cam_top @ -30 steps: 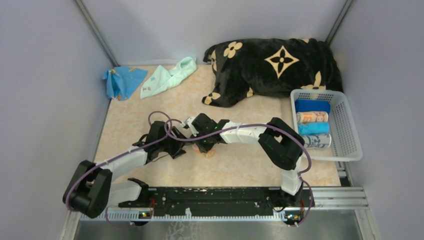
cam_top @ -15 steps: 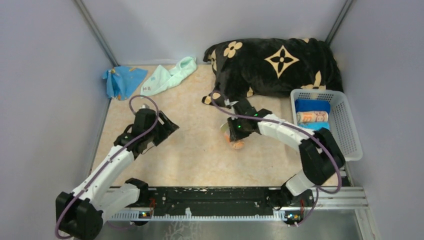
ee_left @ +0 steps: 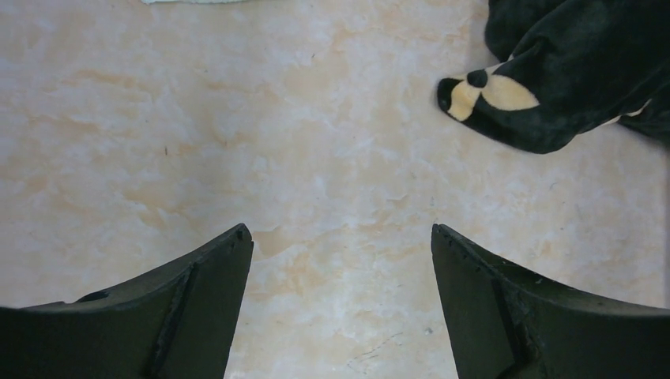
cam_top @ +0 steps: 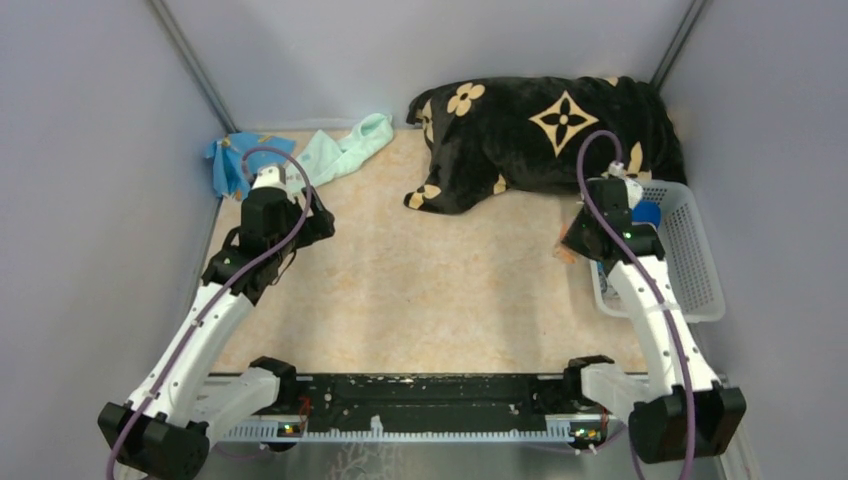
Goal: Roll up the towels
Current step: Place the towel in the bin.
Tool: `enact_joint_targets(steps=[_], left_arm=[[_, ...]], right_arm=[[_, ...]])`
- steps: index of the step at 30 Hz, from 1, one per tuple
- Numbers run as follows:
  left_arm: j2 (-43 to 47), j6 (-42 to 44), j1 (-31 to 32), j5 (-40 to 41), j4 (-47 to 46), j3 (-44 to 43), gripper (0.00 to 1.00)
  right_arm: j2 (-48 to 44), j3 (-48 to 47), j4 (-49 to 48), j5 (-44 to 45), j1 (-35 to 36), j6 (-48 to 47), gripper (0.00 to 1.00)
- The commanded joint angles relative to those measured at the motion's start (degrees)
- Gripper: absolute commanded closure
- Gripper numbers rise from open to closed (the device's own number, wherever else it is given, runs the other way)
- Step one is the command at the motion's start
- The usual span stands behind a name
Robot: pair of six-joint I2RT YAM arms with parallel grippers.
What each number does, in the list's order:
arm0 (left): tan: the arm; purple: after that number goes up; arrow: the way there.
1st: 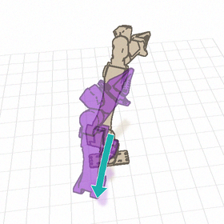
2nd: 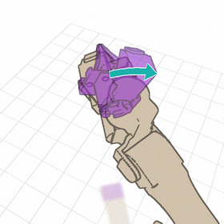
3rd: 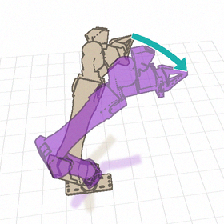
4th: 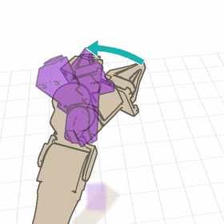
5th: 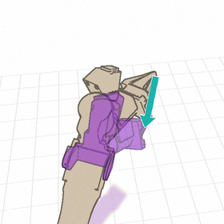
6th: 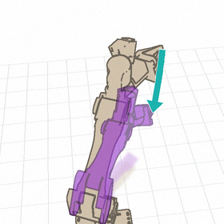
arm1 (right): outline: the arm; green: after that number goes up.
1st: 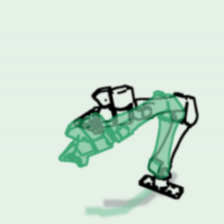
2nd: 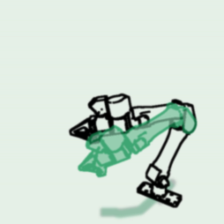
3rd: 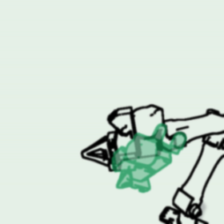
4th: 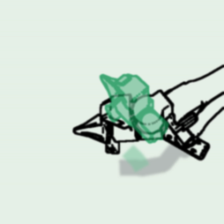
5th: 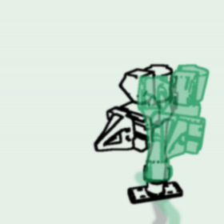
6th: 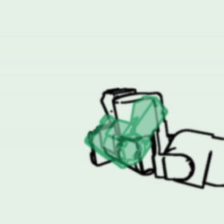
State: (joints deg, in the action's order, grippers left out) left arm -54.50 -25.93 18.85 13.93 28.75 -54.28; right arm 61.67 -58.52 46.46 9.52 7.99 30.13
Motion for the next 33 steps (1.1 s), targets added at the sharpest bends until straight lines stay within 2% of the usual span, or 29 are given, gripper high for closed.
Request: enact_joint_targets(steps=[1, 3, 5, 8, 11, 14, 22, 27, 33], left_arm=[[1.31, 5.89, -0.59, 1.52, -2.29, 2.76, 0.11], [1.33, 5.8, -0.74, 0.99, -2.15, 3.14, 0.11], [1.41, 5.82, -0.84, 0.23, -2.12, 3.61, 0.11], [1.33, 5.83, -0.84, -0.29, -2.12, 3.84, 0.11], [1.3, 5.78, -0.92, -0.68, -2.12, 3.87, 0.11], [1.12, 5.58, -1.09, -1.34, -2.16, 3.93, 0.11], [0.96, 5.3, -1.58, -1.99, -2.05, 4.21, 0.11], [1.19, 5.18, -1.88, -1.85, -1.99, 4.33, 0.11], [1.06, 4.95, -2.37, -2.2, -2.03, 4.5, 0.11]], right_arm=[[-5.59, -4.73, 9.56, 17.64, -3.88, 10.16, 1.0], [-5.94, -5.22, 13.3, 22.07, -6.82, 13.74, 0.9], [-6.02, -4.8, 15.39, 23.85, -10.99, 15.51, 0.86], [-6.02, -2.36, 13.59, 23.32, -17.65, 14.75, 0.86], [-4.13, 1.27, 11.15, 18.82, -26.22, 13.1, 0.88], [-1.57, 3.76, 9.06, 18.63, -30.26, 12.98, 0.89], [5.71, 5.33, 5.27, 18.17, -31.28, 17.54, 0.91], [9.11, 5.97, 5.98, 21.35, -31.28, 20.73, 0.91], [11.19, 9.75, 2.24, 18.38, -31.3, 21.58, 0.93]])
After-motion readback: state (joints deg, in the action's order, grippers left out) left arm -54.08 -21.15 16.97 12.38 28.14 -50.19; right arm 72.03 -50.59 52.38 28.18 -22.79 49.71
